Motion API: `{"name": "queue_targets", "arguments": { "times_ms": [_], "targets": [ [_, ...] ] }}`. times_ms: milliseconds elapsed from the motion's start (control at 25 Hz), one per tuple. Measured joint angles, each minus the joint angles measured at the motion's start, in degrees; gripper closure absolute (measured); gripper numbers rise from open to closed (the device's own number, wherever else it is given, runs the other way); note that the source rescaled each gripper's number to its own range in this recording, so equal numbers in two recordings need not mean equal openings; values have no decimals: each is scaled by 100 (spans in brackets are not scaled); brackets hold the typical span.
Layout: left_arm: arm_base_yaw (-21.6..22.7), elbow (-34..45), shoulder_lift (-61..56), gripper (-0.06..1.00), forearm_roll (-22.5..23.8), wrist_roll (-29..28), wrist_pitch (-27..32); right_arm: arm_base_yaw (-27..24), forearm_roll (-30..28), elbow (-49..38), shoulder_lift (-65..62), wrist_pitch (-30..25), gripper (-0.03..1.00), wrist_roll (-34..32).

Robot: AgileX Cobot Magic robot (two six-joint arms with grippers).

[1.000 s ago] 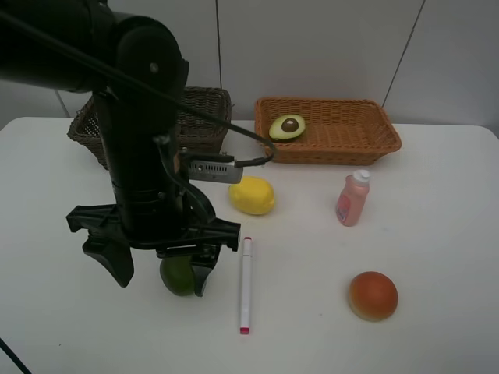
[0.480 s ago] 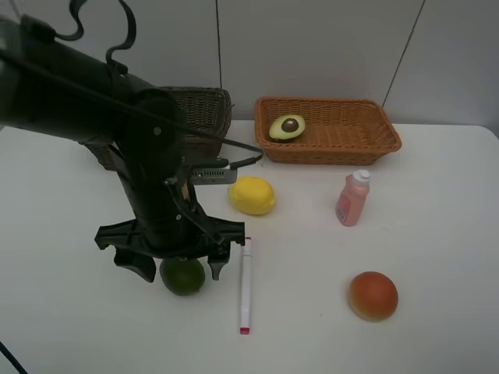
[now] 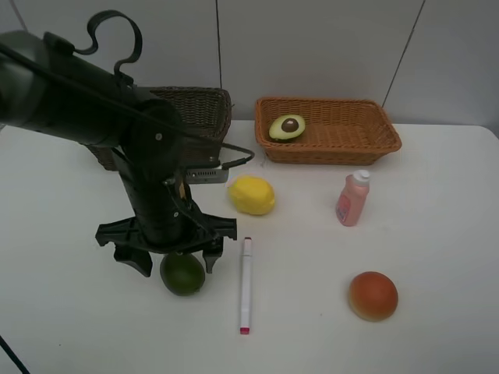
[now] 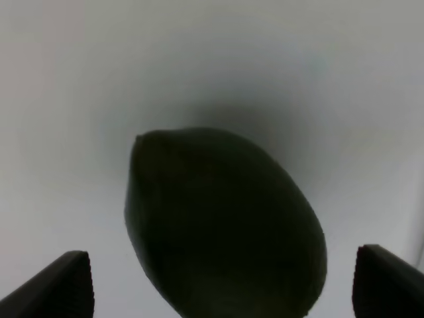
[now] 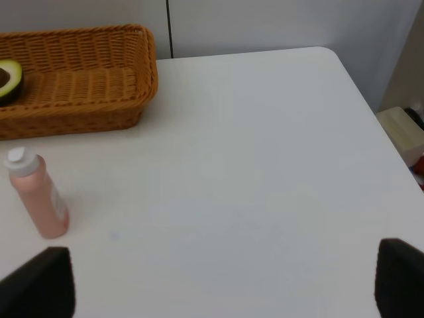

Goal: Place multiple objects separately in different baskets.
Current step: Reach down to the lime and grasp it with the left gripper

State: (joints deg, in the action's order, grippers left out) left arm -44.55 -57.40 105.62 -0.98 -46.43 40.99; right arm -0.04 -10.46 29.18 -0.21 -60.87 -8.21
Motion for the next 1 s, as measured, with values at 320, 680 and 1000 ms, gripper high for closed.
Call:
{"name": "queue_targets", "arguments": {
  "times_ms": [320, 680, 1000],
  "targets": [
    [52, 0, 0, -5, 1, 0, -50, 0, 0, 0, 0, 0, -3, 0],
    [52, 0, 14, -5, 1, 0, -70, 0, 0, 0, 0, 0, -3, 0],
    [52, 0, 294, -5, -151, 0, -219, 0, 0, 0, 0, 0, -3, 0]
  ]
}}
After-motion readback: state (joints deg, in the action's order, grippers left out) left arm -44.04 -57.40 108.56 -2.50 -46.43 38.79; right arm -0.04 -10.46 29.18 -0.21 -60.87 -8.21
